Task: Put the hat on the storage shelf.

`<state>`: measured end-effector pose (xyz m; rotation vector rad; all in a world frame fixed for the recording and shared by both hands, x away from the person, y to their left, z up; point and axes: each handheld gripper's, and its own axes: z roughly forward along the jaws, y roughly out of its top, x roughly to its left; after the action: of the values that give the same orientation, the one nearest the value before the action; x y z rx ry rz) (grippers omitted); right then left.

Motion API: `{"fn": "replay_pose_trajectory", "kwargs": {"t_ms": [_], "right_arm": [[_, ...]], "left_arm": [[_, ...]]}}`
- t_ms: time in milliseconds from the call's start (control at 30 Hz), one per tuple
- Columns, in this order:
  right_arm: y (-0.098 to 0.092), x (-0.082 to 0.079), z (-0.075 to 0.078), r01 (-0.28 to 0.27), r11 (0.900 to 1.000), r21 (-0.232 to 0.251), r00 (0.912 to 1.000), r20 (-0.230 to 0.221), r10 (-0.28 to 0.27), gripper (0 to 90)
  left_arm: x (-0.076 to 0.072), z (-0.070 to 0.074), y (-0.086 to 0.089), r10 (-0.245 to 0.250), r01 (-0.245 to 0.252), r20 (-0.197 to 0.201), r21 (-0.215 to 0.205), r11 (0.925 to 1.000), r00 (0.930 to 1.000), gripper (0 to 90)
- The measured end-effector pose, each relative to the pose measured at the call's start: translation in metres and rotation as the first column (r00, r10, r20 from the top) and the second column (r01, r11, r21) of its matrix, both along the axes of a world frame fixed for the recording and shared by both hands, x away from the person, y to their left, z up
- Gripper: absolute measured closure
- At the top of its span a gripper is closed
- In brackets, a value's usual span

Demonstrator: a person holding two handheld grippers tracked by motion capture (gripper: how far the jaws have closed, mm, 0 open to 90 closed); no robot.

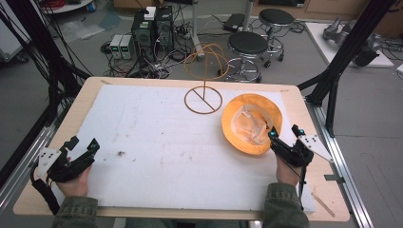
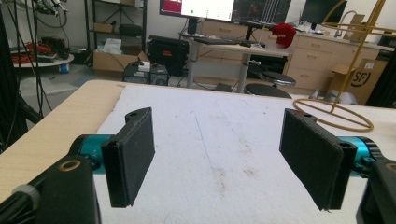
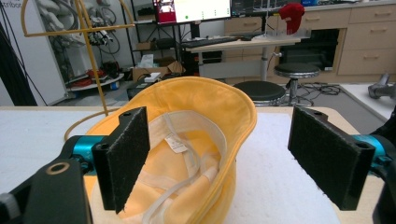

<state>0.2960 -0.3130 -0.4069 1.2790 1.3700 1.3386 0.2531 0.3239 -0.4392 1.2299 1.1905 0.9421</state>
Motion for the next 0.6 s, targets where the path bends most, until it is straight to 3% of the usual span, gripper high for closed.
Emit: {"fn": "replay_pose_trajectory", "kwargs": {"t_ms": [333, 600], "right_arm": [[-0.005, 0.023, 0.003, 0.000, 1.000, -0.015, 0.9990, -0.045, 0.000, 19.5], [-0.015, 0.045, 0.008, 0.027, 0.999, 0.026, 0.9874, -0.157, -0.022, 19.9]], "left_arm": [[0.000, 0.000, 0.000, 0.003, -0.003, 0.001, 0.008, 1.0000, 1.0000, 26.6], [0.000, 0.000, 0.000, 0.001, -0.001, -0.006, 0.017, 0.9999, 1.0000, 26.6]]}}
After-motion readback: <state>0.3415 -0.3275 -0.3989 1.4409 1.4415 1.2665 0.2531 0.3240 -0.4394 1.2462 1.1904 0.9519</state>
